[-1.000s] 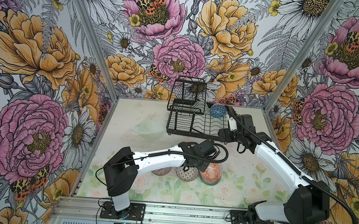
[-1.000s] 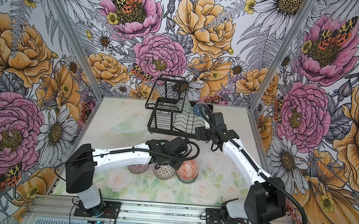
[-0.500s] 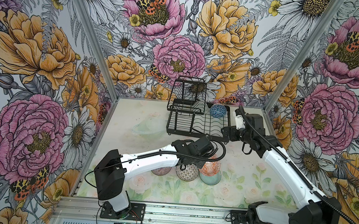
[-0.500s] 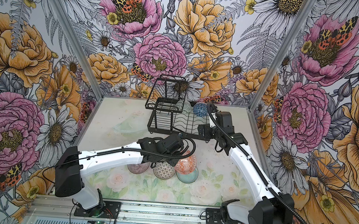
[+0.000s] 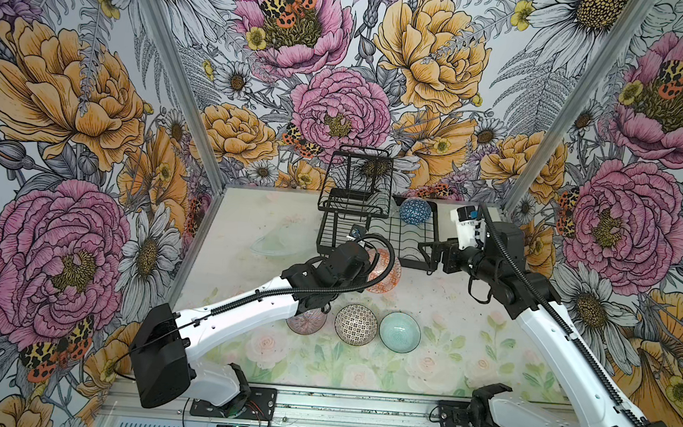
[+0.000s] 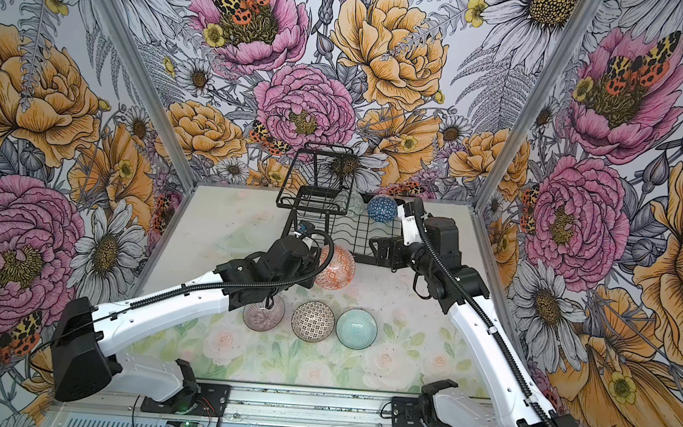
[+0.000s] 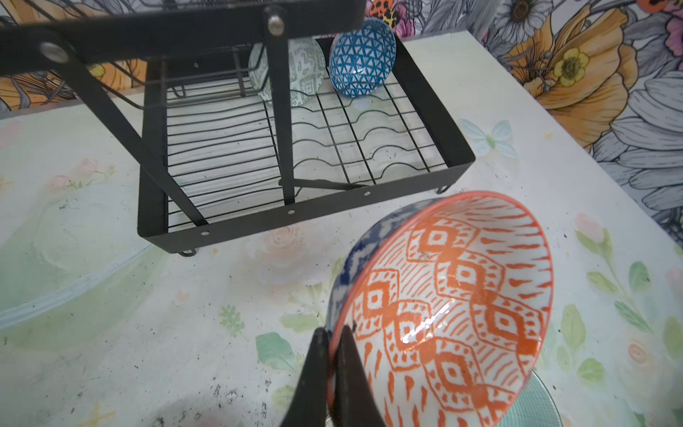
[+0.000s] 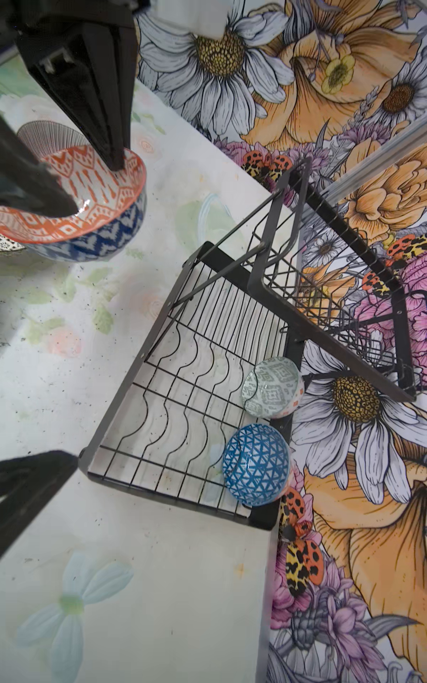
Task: Load the bowls into the dish rack
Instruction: 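Lift the orange-and-blue bowl with the left gripper while the right arm reaches toward it, then close the right gripper on the orange-and-blue bowl while the left gripper opens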
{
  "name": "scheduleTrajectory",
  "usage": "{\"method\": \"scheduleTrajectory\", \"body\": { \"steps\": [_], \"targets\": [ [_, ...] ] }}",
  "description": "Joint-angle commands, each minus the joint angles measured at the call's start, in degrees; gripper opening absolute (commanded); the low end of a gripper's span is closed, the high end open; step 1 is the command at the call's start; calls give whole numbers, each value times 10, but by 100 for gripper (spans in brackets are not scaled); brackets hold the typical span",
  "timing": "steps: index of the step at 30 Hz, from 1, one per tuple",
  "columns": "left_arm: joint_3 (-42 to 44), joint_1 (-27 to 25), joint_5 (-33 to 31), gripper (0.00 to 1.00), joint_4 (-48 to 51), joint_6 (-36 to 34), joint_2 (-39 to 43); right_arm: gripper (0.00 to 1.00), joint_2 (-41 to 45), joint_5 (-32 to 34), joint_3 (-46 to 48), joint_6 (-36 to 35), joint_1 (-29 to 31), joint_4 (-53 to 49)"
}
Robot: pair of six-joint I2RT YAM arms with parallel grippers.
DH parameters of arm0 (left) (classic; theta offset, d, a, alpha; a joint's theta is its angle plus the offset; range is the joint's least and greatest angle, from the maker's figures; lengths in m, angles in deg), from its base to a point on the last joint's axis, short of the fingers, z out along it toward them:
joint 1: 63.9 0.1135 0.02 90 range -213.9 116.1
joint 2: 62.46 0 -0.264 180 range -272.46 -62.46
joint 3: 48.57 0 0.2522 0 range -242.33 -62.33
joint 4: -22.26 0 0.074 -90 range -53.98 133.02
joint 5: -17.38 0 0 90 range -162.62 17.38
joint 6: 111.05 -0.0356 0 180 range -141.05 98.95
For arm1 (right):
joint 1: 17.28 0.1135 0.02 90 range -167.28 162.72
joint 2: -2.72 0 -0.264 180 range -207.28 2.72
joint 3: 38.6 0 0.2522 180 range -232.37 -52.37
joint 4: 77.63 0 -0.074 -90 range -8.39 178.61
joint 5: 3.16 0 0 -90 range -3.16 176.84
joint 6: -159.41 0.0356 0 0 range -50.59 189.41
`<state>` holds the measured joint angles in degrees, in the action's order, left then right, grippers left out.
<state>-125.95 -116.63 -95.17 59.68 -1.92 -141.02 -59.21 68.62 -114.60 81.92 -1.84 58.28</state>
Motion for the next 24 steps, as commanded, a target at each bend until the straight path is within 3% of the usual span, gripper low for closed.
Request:
{"method": "scheduleTrajectory", "body": {
  "steps": [1,12,24],
  "targets": [
    [15,2,-40,0,-126,1,17,100,13,-44,18,40,19,51],
    [6,11,-27,0,-206,-20,1,97,-54,13,15,73,69,107],
    [-8,18,-2,0,-238,-31,-19,82,-113,50,6,119,85,150]
  ]
}}
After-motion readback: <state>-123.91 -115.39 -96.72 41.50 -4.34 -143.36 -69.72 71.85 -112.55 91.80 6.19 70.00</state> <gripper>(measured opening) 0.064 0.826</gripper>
